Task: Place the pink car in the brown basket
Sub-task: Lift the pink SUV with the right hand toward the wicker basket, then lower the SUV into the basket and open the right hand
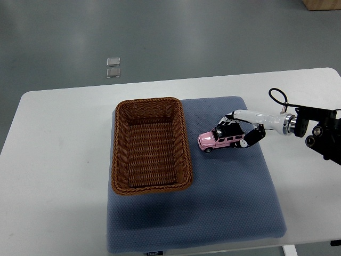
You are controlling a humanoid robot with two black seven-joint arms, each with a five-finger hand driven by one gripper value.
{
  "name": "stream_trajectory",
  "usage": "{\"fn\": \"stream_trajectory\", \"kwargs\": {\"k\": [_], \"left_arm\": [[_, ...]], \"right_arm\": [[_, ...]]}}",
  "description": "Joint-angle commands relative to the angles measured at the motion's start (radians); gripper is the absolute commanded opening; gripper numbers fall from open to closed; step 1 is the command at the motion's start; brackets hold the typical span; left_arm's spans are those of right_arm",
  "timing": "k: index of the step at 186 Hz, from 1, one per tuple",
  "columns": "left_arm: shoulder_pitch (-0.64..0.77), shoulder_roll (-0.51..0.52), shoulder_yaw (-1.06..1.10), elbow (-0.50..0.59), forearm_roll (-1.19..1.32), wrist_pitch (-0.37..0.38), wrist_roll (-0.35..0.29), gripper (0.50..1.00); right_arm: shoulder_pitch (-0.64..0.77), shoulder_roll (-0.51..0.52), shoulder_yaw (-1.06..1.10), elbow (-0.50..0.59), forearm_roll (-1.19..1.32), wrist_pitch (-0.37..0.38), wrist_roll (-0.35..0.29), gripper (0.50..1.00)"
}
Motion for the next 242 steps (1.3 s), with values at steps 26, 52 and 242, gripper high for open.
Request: {"fn": "stream_trajectory", "kwargs": {"k": [26, 52, 242], "left_arm": [[0.000, 0.000, 0.000, 0.000, 0.000, 0.000, 0.000, 1.000], [0.000, 0.000, 0.000, 0.000, 0.000, 0.000, 0.000, 1.000], [0.000, 0.000, 0.000, 0.000, 0.000, 0.000, 0.000, 1.000]], "right_arm": [[0.005, -0.006, 0.003, 0.000, 0.002, -0.001, 0.013, 0.509], [0.012, -0.018, 0.008, -0.001, 0.011, -0.001, 0.023, 0.500], [0.221, 0.206, 0.034, -0.017, -0.002, 0.008, 0.078, 0.500]]}}
